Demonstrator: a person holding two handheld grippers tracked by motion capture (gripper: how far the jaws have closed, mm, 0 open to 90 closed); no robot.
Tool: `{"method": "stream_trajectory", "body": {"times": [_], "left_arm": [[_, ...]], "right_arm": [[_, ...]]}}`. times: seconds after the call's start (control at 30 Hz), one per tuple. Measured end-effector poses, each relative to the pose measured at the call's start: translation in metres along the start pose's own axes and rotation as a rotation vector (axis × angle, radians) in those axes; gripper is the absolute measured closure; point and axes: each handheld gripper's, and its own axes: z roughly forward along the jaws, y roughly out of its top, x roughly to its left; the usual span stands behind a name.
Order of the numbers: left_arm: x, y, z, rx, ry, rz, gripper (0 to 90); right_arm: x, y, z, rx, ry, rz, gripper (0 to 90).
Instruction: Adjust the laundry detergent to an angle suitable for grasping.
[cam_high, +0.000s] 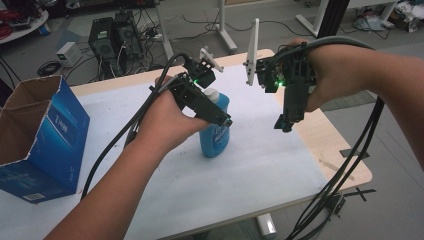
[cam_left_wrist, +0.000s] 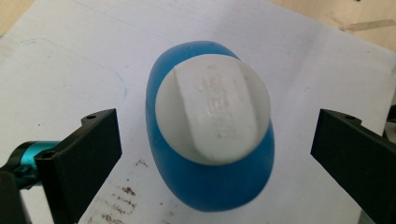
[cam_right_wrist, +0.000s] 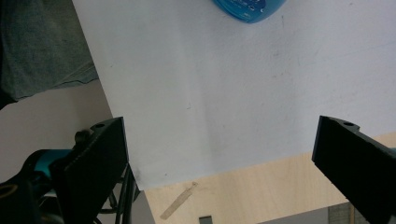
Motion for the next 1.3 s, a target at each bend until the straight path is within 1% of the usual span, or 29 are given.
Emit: {"method": "stream_trajectory", "body": {"times": [0.1,0.2,0.23,0.27,0.33,0.5,0.73,0.77,0.93,1.0,1.07,1.13,1.17,1.2,1.3], "left_arm": [[0.000,-0.001,0.005,-0.007,0.009,0.003,1.7],[0.000,-0.003,0.009,-0.034,0.010,-0.009,1.7],[0.000,-0.004,0.010,-0.038,0.008,-0.007,1.7],[0.000,-0.004,0.012,-0.041,0.010,-0.014,1.7],[0.000,-0.004,0.016,-0.035,0.010,-0.008,1.7],[-0.001,-0.003,0.023,-0.027,0.039,-0.006,1.7],[0.000,-0.003,0.029,-0.024,0.067,-0.006,1.7],[0.000,-0.004,0.029,-0.024,0.071,-0.011,1.7],[-0.001,-0.005,0.033,-0.020,0.072,-0.017,1.8],[-0.001,-0.004,0.035,-0.019,0.079,-0.013,3.4],[0.000,-0.004,0.036,-0.017,0.076,-0.015,3.5],[0.000,-0.004,0.036,-0.010,0.074,-0.012,10.1],[0.000,-0.004,0.037,-0.009,0.069,-0.012,10.1],[-0.001,-0.004,0.037,-0.009,0.076,-0.012,10.4],[0.000,-0.004,0.037,-0.011,0.072,-0.019,12.7]], "right_arm": [[0.000,0.000,0.000,0.001,0.000,0.002,2.7],[0.000,0.000,0.000,0.000,-0.004,0.004,2.7],[0.000,0.000,0.000,-0.001,-0.005,0.002,2.7],[0.000,0.000,0.000,0.000,-0.004,0.005,2.7],[-0.001,0.000,0.001,0.001,-0.005,0.001,2.7],[-0.001,0.001,0.002,-0.001,-0.004,-0.003,2.7],[-0.003,0.001,0.006,0.001,0.002,-0.004,2.7],[-0.003,0.001,0.006,0.001,0.002,-0.002,2.7],[-0.004,0.002,0.007,0.000,0.003,0.001,2.7],[-0.004,0.002,0.007,0.001,0.003,0.000,2.7],[-0.004,0.002,0.007,0.001,0.003,0.000,2.7],[-0.004,0.002,0.007,0.001,0.002,0.000,2.7],[-0.004,0.002,0.007,0.000,0.004,0.000,2.7],[-0.004,0.002,0.007,-0.001,0.004,-0.003,2.7],[-0.004,0.001,0.008,-0.001,0.004,-0.001,2.7]]}}
